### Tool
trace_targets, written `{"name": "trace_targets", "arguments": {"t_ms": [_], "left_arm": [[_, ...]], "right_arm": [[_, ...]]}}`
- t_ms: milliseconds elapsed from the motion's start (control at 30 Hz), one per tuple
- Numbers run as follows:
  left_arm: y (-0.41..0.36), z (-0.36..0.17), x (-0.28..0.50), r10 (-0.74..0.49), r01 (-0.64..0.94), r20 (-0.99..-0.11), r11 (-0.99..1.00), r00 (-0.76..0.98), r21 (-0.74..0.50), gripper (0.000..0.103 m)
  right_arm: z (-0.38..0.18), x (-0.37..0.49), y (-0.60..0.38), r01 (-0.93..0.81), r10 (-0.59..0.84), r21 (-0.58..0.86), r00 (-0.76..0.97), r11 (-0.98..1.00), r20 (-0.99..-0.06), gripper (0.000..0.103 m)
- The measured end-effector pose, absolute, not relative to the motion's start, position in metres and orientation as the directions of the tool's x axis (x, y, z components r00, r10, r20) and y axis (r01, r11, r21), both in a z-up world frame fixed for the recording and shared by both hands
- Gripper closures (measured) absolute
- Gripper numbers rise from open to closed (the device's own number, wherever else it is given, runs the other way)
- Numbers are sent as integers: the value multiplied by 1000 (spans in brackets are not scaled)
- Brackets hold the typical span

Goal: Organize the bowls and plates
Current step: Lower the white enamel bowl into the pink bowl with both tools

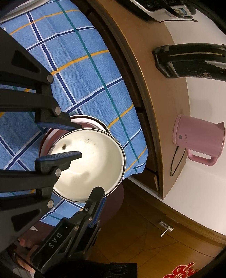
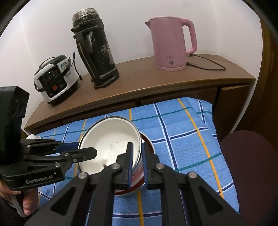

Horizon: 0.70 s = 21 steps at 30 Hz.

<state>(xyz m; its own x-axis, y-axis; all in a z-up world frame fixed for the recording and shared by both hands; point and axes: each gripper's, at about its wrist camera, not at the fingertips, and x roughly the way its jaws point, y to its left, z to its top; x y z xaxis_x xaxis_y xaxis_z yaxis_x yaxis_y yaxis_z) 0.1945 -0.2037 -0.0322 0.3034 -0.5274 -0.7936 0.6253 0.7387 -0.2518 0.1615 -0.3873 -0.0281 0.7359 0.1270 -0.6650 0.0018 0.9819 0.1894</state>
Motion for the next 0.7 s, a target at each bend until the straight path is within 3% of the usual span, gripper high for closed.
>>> {"name": "trace_targets", "arguments": {"t_ms": [700], "left_arm": [[-206, -39, 195, -494, 627, -821, 744, 284, -231, 76]], "right_arm": [[-38, 168, -386, -3, 124, 173, 708, 985, -695, 91]]}}
